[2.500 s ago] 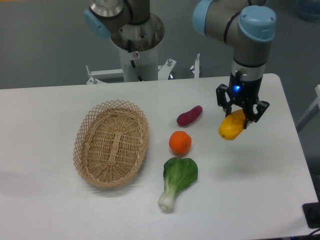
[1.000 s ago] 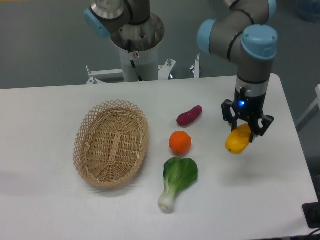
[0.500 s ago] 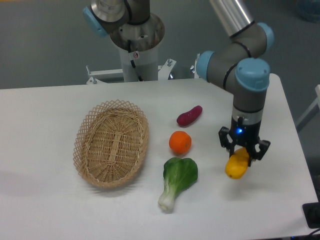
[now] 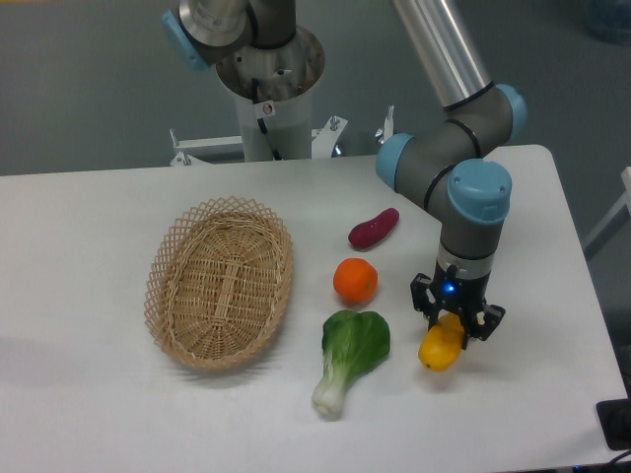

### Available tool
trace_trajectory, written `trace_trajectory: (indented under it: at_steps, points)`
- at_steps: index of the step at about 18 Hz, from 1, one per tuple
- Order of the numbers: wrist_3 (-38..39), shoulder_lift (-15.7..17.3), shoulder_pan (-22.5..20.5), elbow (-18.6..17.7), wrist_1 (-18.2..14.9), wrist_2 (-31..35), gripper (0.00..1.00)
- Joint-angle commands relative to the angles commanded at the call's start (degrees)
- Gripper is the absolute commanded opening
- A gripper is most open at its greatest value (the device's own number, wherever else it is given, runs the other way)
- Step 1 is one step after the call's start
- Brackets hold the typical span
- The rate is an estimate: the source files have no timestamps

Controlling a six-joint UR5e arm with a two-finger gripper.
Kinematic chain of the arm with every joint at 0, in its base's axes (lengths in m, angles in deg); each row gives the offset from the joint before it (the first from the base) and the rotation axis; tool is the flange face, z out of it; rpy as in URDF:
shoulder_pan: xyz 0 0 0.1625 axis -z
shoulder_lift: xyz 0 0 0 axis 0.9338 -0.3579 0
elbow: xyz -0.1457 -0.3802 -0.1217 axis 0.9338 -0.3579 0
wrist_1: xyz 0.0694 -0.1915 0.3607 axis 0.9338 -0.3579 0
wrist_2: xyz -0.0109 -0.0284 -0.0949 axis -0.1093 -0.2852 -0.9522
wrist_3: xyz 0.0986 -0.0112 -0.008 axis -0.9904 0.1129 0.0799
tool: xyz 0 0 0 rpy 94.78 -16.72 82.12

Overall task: Place the mango on the table
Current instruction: 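Lower the held yellow mango down onto the table beside the bok choy, then open the gripper to release the mango and lift away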

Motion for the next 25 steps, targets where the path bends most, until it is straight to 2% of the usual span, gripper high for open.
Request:
trace_trajectory:
  at_steps: [5, 7, 11, 14, 25]
  points:
    - [0.0, 0.0, -0.09, -0.09, 0.0, 0.0, 0.44]
    - [0.0, 0.09, -0.09, -0.09, 0.0, 0.0, 0.49]
    - [0.0, 0.09, -0.09, 0.7, 0.0, 0.0, 0.85]
    - [0.0, 0.61, -0.09, 0.88, 0.0, 0.0, 0.99]
    - [0.09, 4.74, -1.49, 2.72, -1.05, 0.26, 1.0]
